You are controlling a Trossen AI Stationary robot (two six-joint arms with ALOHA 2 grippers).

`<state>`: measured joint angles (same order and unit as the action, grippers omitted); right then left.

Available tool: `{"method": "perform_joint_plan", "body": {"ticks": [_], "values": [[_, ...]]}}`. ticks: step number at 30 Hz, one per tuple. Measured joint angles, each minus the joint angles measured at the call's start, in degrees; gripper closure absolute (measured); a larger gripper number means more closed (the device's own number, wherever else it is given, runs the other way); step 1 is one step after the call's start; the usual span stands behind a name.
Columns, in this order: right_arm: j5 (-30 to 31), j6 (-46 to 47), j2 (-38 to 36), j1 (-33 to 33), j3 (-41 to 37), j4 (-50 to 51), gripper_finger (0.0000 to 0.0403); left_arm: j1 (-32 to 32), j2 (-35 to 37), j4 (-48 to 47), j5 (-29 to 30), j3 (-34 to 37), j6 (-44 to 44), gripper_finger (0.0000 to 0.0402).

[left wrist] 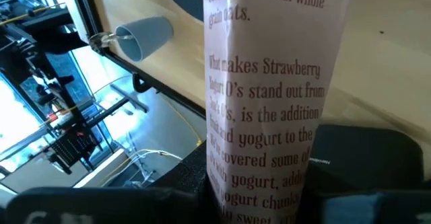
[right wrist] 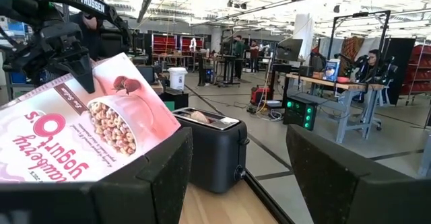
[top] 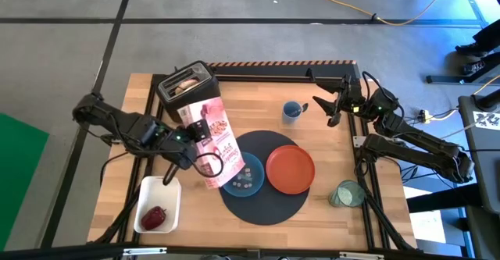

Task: Arrange a breakfast setting
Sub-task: Pour the cereal from the box on the blue bowl

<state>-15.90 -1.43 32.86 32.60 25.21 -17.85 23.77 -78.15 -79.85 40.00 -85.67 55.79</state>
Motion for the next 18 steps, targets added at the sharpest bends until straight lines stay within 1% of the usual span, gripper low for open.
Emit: {"method": "perform_joint_plan", "body": {"ticks": [7,18], "values": [[0.00,0.02,0.02,0.02,0.00,0.00,0.0171,0.20,-2.57,0.07,2.24,0.02,1.99,0.0302],[-0.02,0.02,0.00,0.02,0.00,0.55,0.0171,1.16,-2.58,1.28,3.15,0.02,2.36,0.0302]]}}
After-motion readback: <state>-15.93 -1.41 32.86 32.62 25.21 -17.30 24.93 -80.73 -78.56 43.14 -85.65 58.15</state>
